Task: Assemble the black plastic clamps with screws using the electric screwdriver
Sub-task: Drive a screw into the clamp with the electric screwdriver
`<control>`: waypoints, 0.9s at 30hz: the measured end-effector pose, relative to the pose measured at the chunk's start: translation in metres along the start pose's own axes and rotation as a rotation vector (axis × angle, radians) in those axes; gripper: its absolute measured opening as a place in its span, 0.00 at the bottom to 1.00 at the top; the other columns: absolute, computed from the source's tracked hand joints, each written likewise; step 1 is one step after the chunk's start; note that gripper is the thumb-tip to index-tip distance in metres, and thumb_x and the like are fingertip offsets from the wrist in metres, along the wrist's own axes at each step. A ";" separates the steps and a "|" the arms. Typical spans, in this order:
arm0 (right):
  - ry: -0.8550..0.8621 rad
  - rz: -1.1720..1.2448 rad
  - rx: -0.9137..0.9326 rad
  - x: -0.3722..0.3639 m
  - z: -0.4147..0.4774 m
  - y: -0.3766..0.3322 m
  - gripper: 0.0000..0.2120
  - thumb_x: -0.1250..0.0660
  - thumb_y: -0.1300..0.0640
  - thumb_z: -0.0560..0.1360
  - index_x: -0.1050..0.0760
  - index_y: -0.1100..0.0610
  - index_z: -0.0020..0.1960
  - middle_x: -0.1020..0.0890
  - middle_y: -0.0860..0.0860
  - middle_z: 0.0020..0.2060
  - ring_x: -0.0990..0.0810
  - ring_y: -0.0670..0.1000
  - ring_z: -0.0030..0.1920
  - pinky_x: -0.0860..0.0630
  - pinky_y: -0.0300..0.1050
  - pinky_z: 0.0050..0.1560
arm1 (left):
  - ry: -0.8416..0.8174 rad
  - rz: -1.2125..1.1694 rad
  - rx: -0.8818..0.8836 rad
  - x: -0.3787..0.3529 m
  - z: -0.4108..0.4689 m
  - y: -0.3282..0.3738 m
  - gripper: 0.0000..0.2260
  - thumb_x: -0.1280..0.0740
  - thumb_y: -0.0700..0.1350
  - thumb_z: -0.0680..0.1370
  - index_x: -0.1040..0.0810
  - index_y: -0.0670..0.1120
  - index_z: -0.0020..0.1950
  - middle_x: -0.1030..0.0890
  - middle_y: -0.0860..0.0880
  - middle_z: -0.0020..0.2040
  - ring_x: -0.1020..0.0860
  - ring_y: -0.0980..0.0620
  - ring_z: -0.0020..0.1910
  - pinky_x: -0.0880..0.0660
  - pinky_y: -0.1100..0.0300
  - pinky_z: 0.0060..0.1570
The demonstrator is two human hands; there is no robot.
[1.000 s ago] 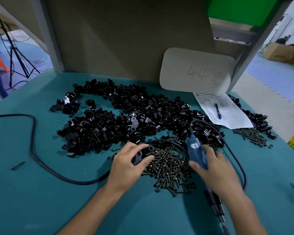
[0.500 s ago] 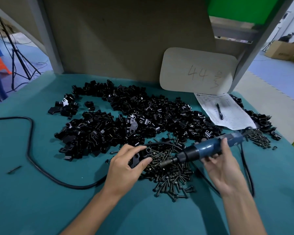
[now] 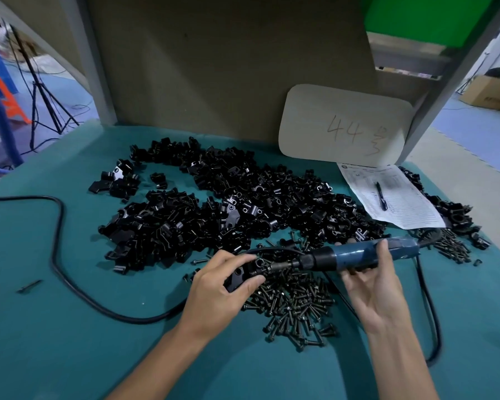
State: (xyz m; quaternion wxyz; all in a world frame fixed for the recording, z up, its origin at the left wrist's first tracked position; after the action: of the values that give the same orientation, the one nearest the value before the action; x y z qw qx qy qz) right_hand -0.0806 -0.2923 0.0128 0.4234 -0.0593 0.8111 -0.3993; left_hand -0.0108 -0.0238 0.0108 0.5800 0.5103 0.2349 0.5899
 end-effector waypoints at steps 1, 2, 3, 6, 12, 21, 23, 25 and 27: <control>-0.005 -0.005 -0.003 -0.001 0.000 0.002 0.29 0.30 0.46 0.73 0.29 0.58 0.69 0.18 0.61 0.61 0.15 0.57 0.59 0.15 0.51 0.49 | -0.002 0.002 0.001 0.000 0.000 0.000 0.18 0.26 0.54 0.74 0.17 0.53 0.63 0.24 0.58 0.47 0.23 0.54 0.39 0.30 0.67 0.30; -0.009 -0.006 -0.005 -0.002 0.000 0.004 0.30 0.30 0.46 0.73 0.30 0.58 0.71 0.19 0.61 0.61 0.16 0.57 0.60 0.15 0.50 0.49 | -0.001 0.003 0.005 0.001 0.000 0.000 0.18 0.26 0.54 0.74 0.17 0.53 0.63 0.24 0.58 0.47 0.24 0.54 0.39 0.31 0.68 0.30; -0.015 0.000 -0.003 -0.002 0.000 0.006 0.31 0.30 0.46 0.73 0.31 0.58 0.72 0.19 0.61 0.61 0.16 0.57 0.60 0.15 0.50 0.48 | -0.002 0.001 0.011 0.001 0.000 0.000 0.18 0.25 0.54 0.74 0.17 0.53 0.63 0.24 0.57 0.47 0.24 0.55 0.39 0.32 0.69 0.30; -0.057 0.041 -0.005 -0.005 0.001 0.008 0.31 0.31 0.45 0.74 0.32 0.56 0.72 0.19 0.61 0.60 0.15 0.58 0.58 0.15 0.50 0.47 | -0.023 -0.002 0.020 0.001 0.000 0.000 0.18 0.26 0.55 0.74 0.17 0.54 0.63 0.24 0.58 0.48 0.23 0.56 0.40 0.32 0.70 0.31; -0.182 -0.010 -0.054 0.000 0.005 0.015 0.23 0.39 0.40 0.80 0.31 0.53 0.68 0.17 0.61 0.62 0.17 0.60 0.63 0.17 0.54 0.56 | -0.035 0.004 0.028 0.000 0.000 -0.005 0.19 0.26 0.58 0.73 0.17 0.56 0.62 0.23 0.56 0.48 0.22 0.52 0.41 0.27 0.63 0.30; -0.211 -0.125 -0.043 0.008 0.010 0.015 0.23 0.40 0.39 0.79 0.31 0.49 0.70 0.16 0.59 0.61 0.17 0.56 0.63 0.17 0.48 0.52 | -0.042 0.008 0.023 -0.002 0.001 -0.006 0.18 0.26 0.56 0.73 0.17 0.56 0.62 0.23 0.55 0.48 0.22 0.50 0.42 0.26 0.55 0.28; -0.221 -0.136 -0.036 0.009 0.011 0.014 0.23 0.40 0.39 0.79 0.31 0.49 0.70 0.17 0.59 0.62 0.18 0.56 0.64 0.17 0.50 0.54 | -0.043 0.016 0.015 -0.002 0.002 -0.005 0.18 0.26 0.55 0.73 0.17 0.55 0.62 0.23 0.55 0.48 0.22 0.53 0.40 0.30 0.66 0.27; -0.236 -0.159 -0.041 0.009 0.011 0.014 0.23 0.41 0.39 0.80 0.30 0.48 0.70 0.17 0.59 0.63 0.19 0.56 0.65 0.17 0.52 0.57 | -0.046 0.023 0.017 -0.002 0.002 -0.004 0.18 0.26 0.55 0.73 0.18 0.55 0.63 0.23 0.55 0.48 0.22 0.52 0.40 0.31 0.68 0.27; -0.248 -0.174 -0.049 0.010 0.012 0.014 0.22 0.40 0.38 0.79 0.29 0.48 0.69 0.18 0.58 0.64 0.19 0.56 0.65 0.18 0.54 0.58 | -0.046 0.019 0.022 -0.002 0.002 -0.004 0.18 0.26 0.55 0.73 0.18 0.55 0.63 0.23 0.55 0.48 0.22 0.52 0.40 0.31 0.68 0.27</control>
State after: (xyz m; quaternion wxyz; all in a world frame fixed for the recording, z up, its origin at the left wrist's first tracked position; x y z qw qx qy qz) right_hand -0.0749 -0.2941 -0.0071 0.4825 -0.1887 0.7537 -0.4044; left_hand -0.0072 -0.0253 0.0071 0.5741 0.5321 0.2231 0.5810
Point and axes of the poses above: each hand's wrist, its own z-axis towards the middle knuckle, its own x-axis out of the back of the hand, y = z × x, the point moved 6 cm from there along z, towards the middle knuckle
